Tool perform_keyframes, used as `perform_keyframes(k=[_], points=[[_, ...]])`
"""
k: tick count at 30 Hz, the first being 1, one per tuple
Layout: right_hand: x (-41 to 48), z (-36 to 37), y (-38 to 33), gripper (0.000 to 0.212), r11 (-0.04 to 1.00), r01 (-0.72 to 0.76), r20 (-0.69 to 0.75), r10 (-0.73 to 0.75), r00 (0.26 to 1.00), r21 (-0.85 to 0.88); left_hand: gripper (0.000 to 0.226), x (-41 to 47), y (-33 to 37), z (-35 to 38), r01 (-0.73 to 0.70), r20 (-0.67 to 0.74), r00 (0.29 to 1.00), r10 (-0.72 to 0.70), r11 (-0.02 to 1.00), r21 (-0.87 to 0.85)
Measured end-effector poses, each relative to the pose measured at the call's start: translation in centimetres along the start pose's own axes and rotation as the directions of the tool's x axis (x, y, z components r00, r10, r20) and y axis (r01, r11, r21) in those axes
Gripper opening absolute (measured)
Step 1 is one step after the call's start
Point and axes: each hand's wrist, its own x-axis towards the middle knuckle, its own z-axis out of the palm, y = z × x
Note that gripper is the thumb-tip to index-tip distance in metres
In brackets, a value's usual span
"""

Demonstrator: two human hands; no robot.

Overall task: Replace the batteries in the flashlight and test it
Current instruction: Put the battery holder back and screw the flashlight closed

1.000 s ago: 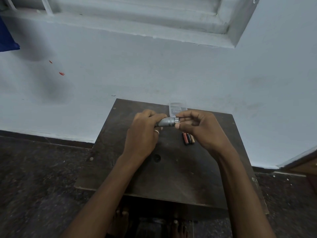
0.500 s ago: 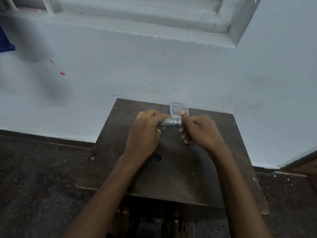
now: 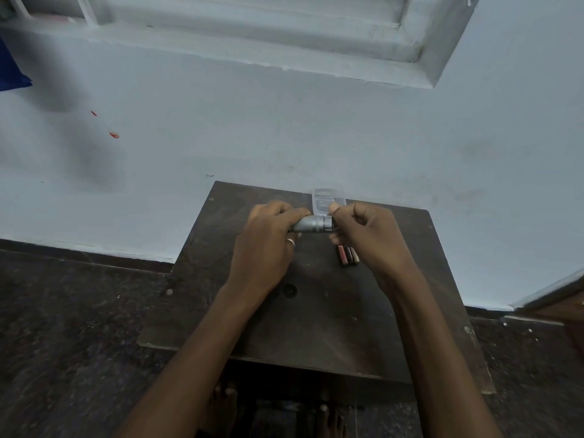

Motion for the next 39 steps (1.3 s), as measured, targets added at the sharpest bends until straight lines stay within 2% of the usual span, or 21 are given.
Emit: perform_keyframes(k=[2, 5, 7, 8, 10, 12, 16, 20, 22, 25, 27, 30, 33, 36, 39], points=[[-0.1, -0.6, 0.1, 0.006, 0.998, 0.007, 0.130, -0.015, 0.991, 0.055, 0.044, 0.0, -0.1, -0.1, 0.008, -0.005, 1.000, -0.008, 1.000, 0.005], [-0.1, -1.4, 0.4, 0.017, 0.992, -0.023, 0.237, -0.007, 0.971, 0.122, 0.047, 0.0, -0.2, -0.2, 0.005, -0.002, 1.000, -0.005, 1.000, -0.002], [-0.2, -1.4, 0.4, 0.006, 0.994, -0.033, 0.245, 0.006, 0.969, 0.108, 0.049, -0.1, -0.2, -0.3, 0.004, 0.006, 1.000, -0.004, 1.000, 0.002], [-0.3, -1.2, 0.2, 0.010, 0.996, -0.042, 0.234, 0.022, 0.972, 0.080, 0.050, -0.1, -0.2, -0.3, 0.005, 0.008, 1.000, -0.005, 1.000, 0.003], [-0.5, -0.7, 0.1, 0.039, 0.997, -0.076, 0.196, 0.074, 0.978, 0.001, 0.051, -0.1, -0.1, -0.3, 0.002, 0.007, 1.000, -0.002, 1.000, 0.002], [-0.5, -0.4, -0.2, 0.056, 0.991, -0.123, 0.157, 0.129, 0.979, -0.045, 0.051, -0.1, -0.1, -0.2, -0.006, 0.006, 1.000, 0.006, 1.000, 0.001], [-0.7, -0.1, -0.4, 0.069, 0.982, -0.136, 0.085, 0.147, 0.985, -0.131, 0.051, -0.1, 0.1, 0.0, -0.016, 0.006, 1.000, 0.016, 1.000, -0.003], [-0.6, 0.1, -0.3, 0.055, 0.986, -0.090, -0.032, 0.086, 0.996, -0.139, 0.053, -0.1, -0.1, -0.1, -0.021, -0.002, 1.000, 0.021, 1.000, 0.006], [-0.6, 0.3, -0.3, 0.042, 0.994, -0.038, -0.040, 0.034, 0.999, -0.106, 0.051, -0.2, 0.0, -0.1, -0.021, 0.005, 1.000, 0.021, 1.000, 0.019], [-0.3, 0.2, -0.2, 0.036, 0.998, -0.008, -0.050, 0.004, 0.999, -0.070, 0.049, -0.2, 0.1, 0.0, -0.016, 0.004, 1.000, 0.016, 0.999, 0.028], [-0.2, -0.2, -0.1, 0.029, 1.000, -0.028, 0.001, 0.028, 1.000, 0.003, 0.047, -0.1, 0.0, 0.0, -0.006, -0.007, 1.000, 0.006, 1.000, 0.029], [-0.3, -1.2, -0.1, 0.009, 0.993, -0.056, 0.180, 0.036, 0.983, 0.108, 0.045, -0.1, -0.1, -0.1, -0.008, -0.017, 1.000, 0.009, 1.000, 0.028], [-0.2, -1.6, 0.3, 0.021, 0.989, -0.073, 0.227, 0.042, 0.973, 0.130, 0.047, -0.1, 0.0, -0.2, -0.020, -0.016, 1.000, 0.020, 0.999, 0.036], [-0.3, -1.4, 0.0, 0.010, 0.992, -0.091, 0.212, 0.071, 0.975, 0.086, 0.049, -0.2, -0.1, -0.1, -0.016, -0.018, 1.000, 0.016, 0.999, 0.037], [-0.5, -0.9, 0.1, 0.037, 0.994, -0.110, 0.193, 0.110, 0.975, -0.011, 0.050, -0.1, -0.2, 0.0, -0.021, -0.022, 1.000, 0.022, 0.998, 0.052]])
